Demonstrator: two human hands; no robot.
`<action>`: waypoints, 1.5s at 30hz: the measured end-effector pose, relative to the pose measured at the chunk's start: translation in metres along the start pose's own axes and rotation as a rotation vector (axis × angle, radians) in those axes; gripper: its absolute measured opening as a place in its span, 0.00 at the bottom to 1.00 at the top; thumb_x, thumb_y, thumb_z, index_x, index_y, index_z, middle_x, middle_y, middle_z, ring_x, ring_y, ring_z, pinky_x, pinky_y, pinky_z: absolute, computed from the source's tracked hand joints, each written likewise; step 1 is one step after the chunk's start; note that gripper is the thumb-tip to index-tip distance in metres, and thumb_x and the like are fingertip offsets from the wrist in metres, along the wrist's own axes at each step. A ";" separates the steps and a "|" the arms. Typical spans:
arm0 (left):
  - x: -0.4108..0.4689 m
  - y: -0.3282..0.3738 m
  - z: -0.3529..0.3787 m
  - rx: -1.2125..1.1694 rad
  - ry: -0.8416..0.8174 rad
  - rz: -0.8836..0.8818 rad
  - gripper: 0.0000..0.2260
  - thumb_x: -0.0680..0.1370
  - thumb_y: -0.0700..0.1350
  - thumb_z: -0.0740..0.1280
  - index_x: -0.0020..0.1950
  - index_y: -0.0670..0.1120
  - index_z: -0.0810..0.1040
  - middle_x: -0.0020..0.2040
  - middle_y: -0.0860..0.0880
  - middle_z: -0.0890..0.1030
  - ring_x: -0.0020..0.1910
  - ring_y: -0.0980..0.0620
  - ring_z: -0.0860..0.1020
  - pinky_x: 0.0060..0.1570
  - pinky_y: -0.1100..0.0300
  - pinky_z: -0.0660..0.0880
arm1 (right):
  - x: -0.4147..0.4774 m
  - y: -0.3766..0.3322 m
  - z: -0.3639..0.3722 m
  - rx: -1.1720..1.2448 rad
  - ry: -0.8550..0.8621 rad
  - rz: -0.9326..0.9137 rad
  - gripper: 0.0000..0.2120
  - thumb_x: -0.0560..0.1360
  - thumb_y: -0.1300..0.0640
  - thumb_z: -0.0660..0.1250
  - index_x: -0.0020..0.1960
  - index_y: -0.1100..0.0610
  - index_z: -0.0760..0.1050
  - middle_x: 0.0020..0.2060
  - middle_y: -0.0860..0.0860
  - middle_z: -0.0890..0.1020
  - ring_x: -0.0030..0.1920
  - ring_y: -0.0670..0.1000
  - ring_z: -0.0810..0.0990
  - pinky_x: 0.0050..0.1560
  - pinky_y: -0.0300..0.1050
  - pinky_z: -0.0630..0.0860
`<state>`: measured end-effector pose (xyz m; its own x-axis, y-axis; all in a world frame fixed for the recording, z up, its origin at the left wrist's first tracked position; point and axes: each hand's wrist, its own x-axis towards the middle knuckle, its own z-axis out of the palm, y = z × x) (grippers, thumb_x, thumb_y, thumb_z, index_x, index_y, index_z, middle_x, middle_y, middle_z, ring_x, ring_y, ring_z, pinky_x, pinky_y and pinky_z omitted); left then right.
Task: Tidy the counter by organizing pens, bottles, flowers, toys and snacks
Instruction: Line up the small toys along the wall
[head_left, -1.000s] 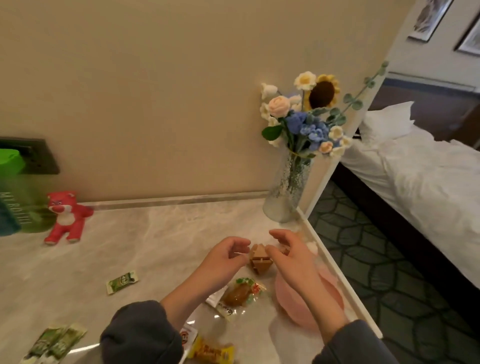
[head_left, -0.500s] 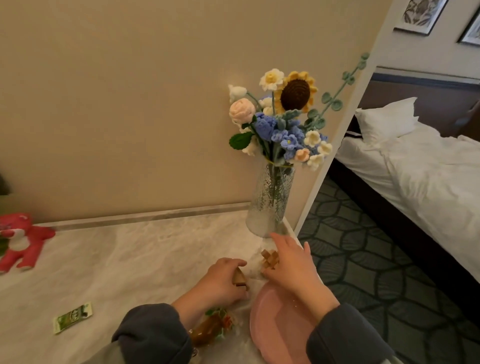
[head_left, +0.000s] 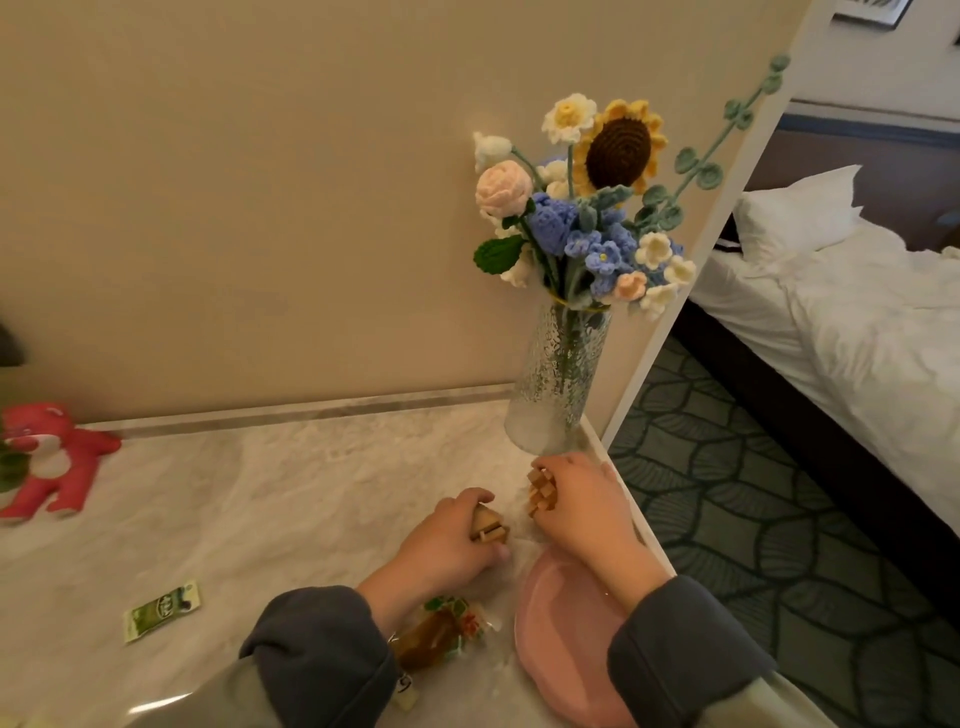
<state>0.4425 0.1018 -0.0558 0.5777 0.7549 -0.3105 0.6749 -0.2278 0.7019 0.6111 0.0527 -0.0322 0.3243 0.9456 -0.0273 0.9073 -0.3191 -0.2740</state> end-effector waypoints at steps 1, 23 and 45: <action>-0.002 0.000 -0.004 -0.056 0.035 -0.008 0.30 0.72 0.54 0.71 0.71 0.55 0.62 0.61 0.50 0.71 0.54 0.52 0.75 0.53 0.60 0.74 | -0.002 -0.004 -0.002 0.101 0.026 -0.010 0.25 0.70 0.52 0.68 0.66 0.45 0.71 0.58 0.48 0.74 0.58 0.50 0.75 0.61 0.46 0.69; -0.117 -0.133 -0.174 -0.700 0.588 -0.149 0.25 0.72 0.49 0.74 0.62 0.46 0.65 0.54 0.47 0.77 0.47 0.52 0.82 0.50 0.54 0.80 | 0.005 -0.248 0.022 0.898 -0.118 -0.075 0.24 0.65 0.63 0.76 0.55 0.50 0.70 0.48 0.48 0.80 0.47 0.44 0.80 0.46 0.39 0.75; -0.059 -0.261 -0.249 0.559 0.655 -0.025 0.28 0.72 0.51 0.70 0.71 0.51 0.66 0.68 0.52 0.71 0.65 0.50 0.71 0.59 0.57 0.68 | 0.107 -0.360 0.131 0.440 -0.144 -0.151 0.26 0.65 0.49 0.73 0.61 0.52 0.73 0.55 0.50 0.78 0.50 0.49 0.77 0.47 0.42 0.73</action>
<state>0.1176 0.2700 -0.0614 0.2945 0.9272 0.2313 0.9103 -0.3459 0.2274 0.2840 0.2772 -0.0623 0.1295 0.9884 -0.0799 0.7323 -0.1497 -0.6644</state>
